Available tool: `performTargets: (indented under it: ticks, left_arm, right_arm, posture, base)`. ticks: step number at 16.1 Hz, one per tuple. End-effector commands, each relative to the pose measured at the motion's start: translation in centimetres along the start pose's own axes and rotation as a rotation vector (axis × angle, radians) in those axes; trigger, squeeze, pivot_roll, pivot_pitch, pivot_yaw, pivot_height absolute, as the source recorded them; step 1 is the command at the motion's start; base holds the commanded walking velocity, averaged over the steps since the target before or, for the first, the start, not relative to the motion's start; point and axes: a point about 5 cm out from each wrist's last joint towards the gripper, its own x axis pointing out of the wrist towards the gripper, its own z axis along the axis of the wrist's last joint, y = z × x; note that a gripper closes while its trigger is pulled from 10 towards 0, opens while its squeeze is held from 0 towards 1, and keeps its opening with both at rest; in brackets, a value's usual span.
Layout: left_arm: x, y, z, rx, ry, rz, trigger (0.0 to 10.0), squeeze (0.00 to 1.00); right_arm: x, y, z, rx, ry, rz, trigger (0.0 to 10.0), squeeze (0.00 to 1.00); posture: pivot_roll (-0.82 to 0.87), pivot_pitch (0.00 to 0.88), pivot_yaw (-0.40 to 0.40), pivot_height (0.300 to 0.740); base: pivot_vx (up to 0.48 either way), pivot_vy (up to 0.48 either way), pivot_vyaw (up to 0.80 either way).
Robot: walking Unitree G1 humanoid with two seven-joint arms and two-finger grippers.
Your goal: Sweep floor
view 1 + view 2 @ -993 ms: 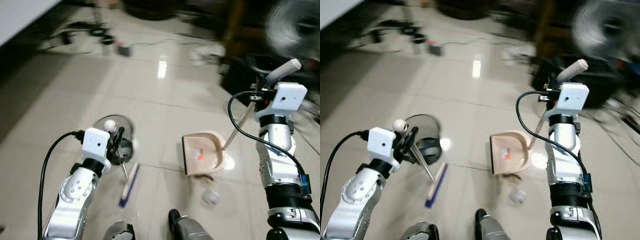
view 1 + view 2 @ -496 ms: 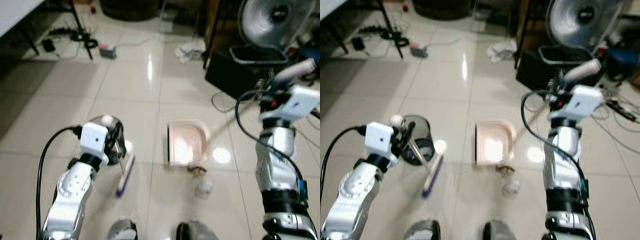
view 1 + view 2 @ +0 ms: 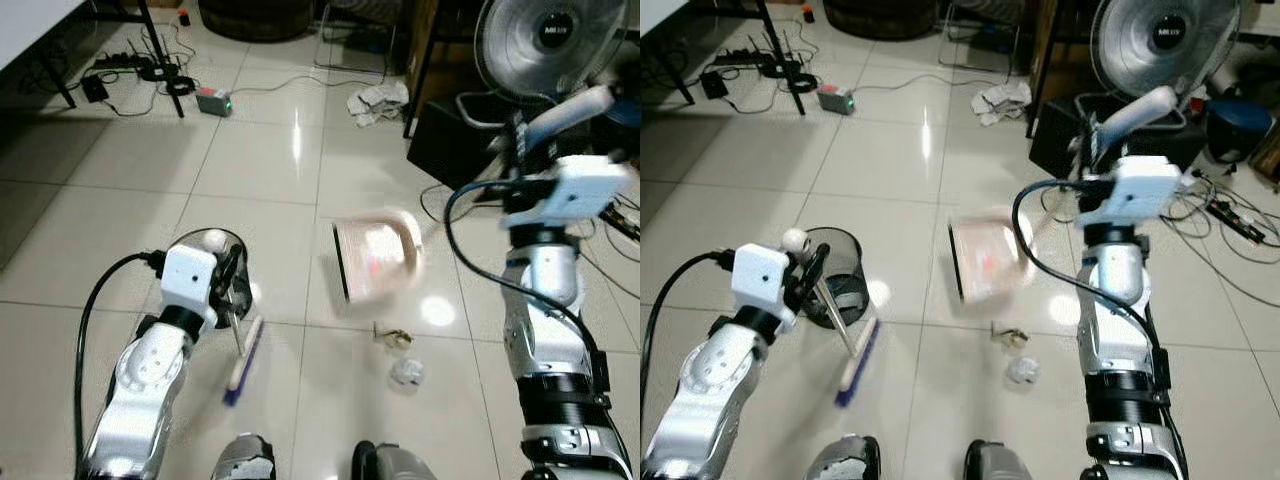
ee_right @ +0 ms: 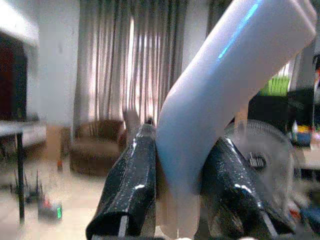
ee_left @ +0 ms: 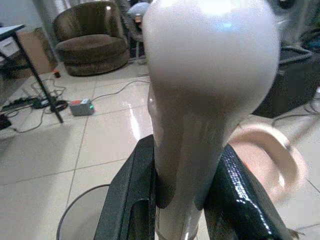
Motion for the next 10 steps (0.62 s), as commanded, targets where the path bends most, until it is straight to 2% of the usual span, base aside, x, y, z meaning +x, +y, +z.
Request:
performTargets:
  ticks: [1,3,7,8,10]
  left_arm:
    - [0.3,0.2,0.4,0.003,-0.019,0.023,10.0,0.0]
    - [1.7,0.2,1.1,-0.011,-0.063,0.079,10.0,0.0]
    - [2.9,0.0,1.9,-0.008,-0.089,0.079,10.0,0.0]
    - [3.4,0.2,2.3,0.004,-0.111,0.093,10.0,0.0]
    - [3.7,0.5,2.6,-0.01,-0.144,0.118,10.0,0.0]
  right_arm:
    - [-0.1,-0.5,-0.6,-0.031,0.055,-0.019,10.0,0.0]
    - [-0.5,-1.6,-1.6,-0.001,0.118,-0.076,10.0,0.0]
    - [-0.8,-3.3,-2.6,-0.01,0.174,-0.148,10.0,0.0]
    - [-1.1,-4.0,-2.7,-0.035,0.199,-0.183,10.0,0.0]
    - [-1.1,-4.2,-2.3,-0.067,0.195,-0.196,10.0,0.0]
  posture:
    - [0.03,0.154,0.001,0.74]
    - [0.02,0.157,-0.006,0.74]
    - [0.01,0.155,0.005,0.74]
    - [0.0,0.156,0.009,0.74]
    - [-0.01,0.163,0.011,0.74]
  base:
    - [0.0,0.0,0.0]
    - [0.0,0.0,-0.8]
    - [0.0,0.0,-0.8]
    - [0.0,0.0,-0.8]
    - [0.0,0.0,-0.8]
